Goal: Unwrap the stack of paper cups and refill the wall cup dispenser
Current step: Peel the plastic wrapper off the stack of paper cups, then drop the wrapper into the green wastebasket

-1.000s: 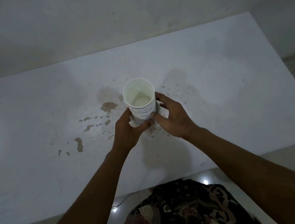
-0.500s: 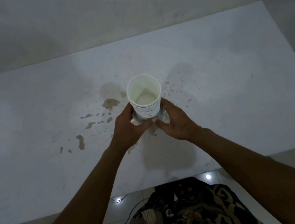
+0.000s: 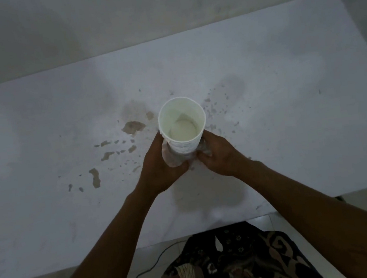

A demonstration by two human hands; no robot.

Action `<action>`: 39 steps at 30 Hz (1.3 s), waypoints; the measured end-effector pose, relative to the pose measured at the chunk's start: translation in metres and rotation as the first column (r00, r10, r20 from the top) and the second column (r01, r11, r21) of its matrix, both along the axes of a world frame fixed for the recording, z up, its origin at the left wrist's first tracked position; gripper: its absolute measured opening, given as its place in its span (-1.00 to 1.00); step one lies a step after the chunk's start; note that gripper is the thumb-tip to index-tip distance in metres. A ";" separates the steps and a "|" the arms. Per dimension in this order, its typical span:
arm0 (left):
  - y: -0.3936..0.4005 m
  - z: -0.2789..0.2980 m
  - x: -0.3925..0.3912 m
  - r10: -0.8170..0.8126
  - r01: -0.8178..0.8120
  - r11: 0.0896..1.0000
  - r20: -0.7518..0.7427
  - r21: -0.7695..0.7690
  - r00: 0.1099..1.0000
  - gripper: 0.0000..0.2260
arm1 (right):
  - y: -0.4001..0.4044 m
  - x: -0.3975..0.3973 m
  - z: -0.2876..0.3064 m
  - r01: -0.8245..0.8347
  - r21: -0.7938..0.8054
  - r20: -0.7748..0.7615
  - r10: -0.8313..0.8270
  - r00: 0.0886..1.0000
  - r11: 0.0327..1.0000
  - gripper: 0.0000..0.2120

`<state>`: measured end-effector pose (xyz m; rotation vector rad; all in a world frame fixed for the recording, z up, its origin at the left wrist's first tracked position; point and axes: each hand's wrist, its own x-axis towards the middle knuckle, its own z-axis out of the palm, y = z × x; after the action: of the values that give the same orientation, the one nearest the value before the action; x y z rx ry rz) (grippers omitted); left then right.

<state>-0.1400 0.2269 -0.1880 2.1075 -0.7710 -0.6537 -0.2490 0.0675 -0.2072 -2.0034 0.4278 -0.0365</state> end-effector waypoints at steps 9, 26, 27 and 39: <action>-0.006 -0.030 -0.001 0.113 -0.109 0.993 -0.082 0.052 0.990 -0.48 | 0.005 0.003 0.016 0.066 0.077 0.046 -0.070 0.997 0.995 -0.36; -0.012 -0.029 0.012 0.018 -0.074 0.984 0.324 0.162 0.946 -0.74 | -0.012 -0.001 0.032 0.375 0.102 0.188 -0.388 0.903 0.922 -0.49; -0.011 -0.027 0.013 0.032 -0.088 0.983 0.319 0.163 0.947 -0.75 | -0.016 -0.001 0.032 0.388 0.112 0.170 -0.402 0.900 0.915 -0.46; -0.011 0.011 -0.008 0.254 -0.219 0.966 -0.649 0.137 0.717 -0.81 | -0.018 -0.019 0.025 0.442 0.010 -0.052 -0.441 0.896 0.897 -0.13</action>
<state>-0.1476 0.2162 -0.1768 1.7695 -0.0737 -1.1936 -0.2678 0.0491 -0.1825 -1.8511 0.9061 -0.2669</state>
